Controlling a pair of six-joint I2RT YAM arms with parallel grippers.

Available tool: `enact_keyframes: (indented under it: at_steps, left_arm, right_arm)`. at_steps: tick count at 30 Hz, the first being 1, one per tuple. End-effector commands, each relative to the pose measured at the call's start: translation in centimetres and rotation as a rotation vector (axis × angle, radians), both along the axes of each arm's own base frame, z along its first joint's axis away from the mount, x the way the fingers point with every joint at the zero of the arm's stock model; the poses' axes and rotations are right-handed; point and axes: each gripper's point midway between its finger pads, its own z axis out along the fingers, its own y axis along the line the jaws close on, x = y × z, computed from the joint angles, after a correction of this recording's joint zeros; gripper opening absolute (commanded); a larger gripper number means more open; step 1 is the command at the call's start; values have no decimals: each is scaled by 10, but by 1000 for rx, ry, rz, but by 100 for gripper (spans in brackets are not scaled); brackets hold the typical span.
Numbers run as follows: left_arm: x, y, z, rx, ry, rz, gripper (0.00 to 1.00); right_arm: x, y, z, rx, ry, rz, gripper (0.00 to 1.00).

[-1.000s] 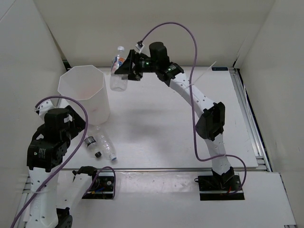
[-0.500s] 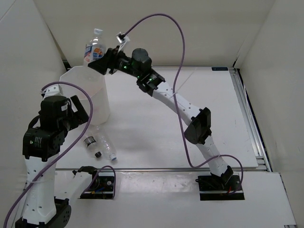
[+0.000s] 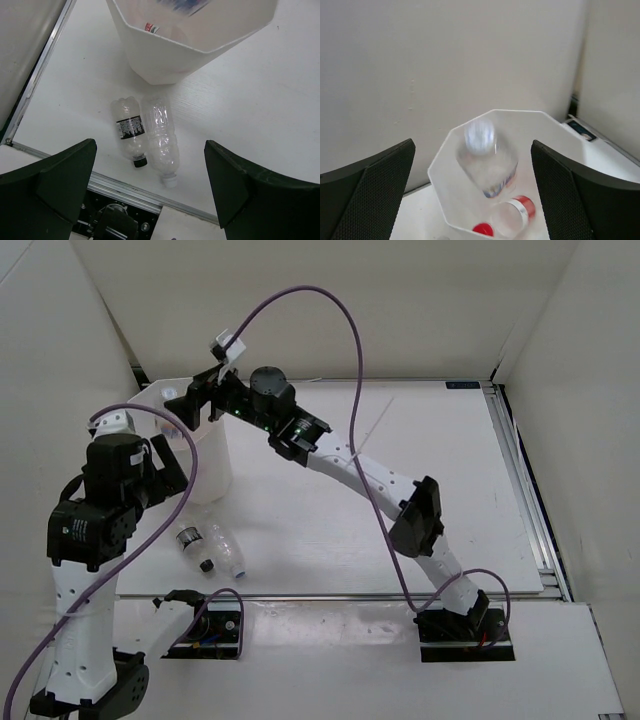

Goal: Put the plastic bottles in the bin

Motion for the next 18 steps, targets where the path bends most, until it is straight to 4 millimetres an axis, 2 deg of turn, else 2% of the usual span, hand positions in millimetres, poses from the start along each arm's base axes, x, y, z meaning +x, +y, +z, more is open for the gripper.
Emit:
enact_keyframes:
  at_steps: [1, 2, 4, 5, 6, 7, 8, 9, 10, 11, 12, 13, 14, 15, 16, 18]
  left_arm:
    - [-5, 2, -8, -24, 29, 54, 100]
    - [-4, 1, -15, -42, 21, 67, 100]
    - [-2, -4, -30, -106, 17, 104, 100]
    - [-3, -7, -49, -133, 40, 114, 100]
    - [-2, -9, -59, -180, 43, 157, 100]
    - [-2, -13, -70, -210, 57, 166, 100]
    - [-5, -17, -95, -231, 113, 178, 100]
    - [-6, -18, -104, -250, 117, 199, 100]
    - [-5, -20, -115, -286, 128, 241, 100]
    - [-4, -21, -124, -302, 140, 265, 100]
    - [-9, -20, -145, -299, 191, 289, 100]
    - [-8, -19, -151, -320, 183, 335, 100]
    - [-7, -20, -158, -330, 190, 352, 100]
    - [-10, -17, -174, -315, 224, 379, 100]
    - [-10, -18, -181, -332, 228, 405, 100]
    - [-8, -17, -207, -315, 264, 425, 100]
  right_arm:
    - [-3, -88, 135, 194, -143, -195, 100]
    - [2, -109, 148, 210, -119, -241, 100]
    - [9, -127, 148, 194, -63, -270, 100]
    - [6, -142, 152, 171, -48, -289, 100]
    - [8, -150, 149, 155, -28, -297, 100]
    - [7, -152, 140, 118, -18, -300, 100]
    - [3, -167, 140, 85, -2, -312, 100]
    - [0, -172, 137, 58, -3, -316, 100]
    - [-9, -184, 143, 53, 0, -316, 100]
    - [-8, -188, 126, -8, 27, -311, 100]
    - [-9, -195, 121, -26, 46, -311, 100]
    - [-20, -206, 128, -26, 44, -302, 100]
    - [-20, -214, 124, -37, 64, -311, 100]
    - [-19, -217, 105, -89, 93, -312, 100]
    - [-28, -227, 111, -77, 100, -310, 100]
    - [-32, -239, 98, -106, 132, -319, 100]
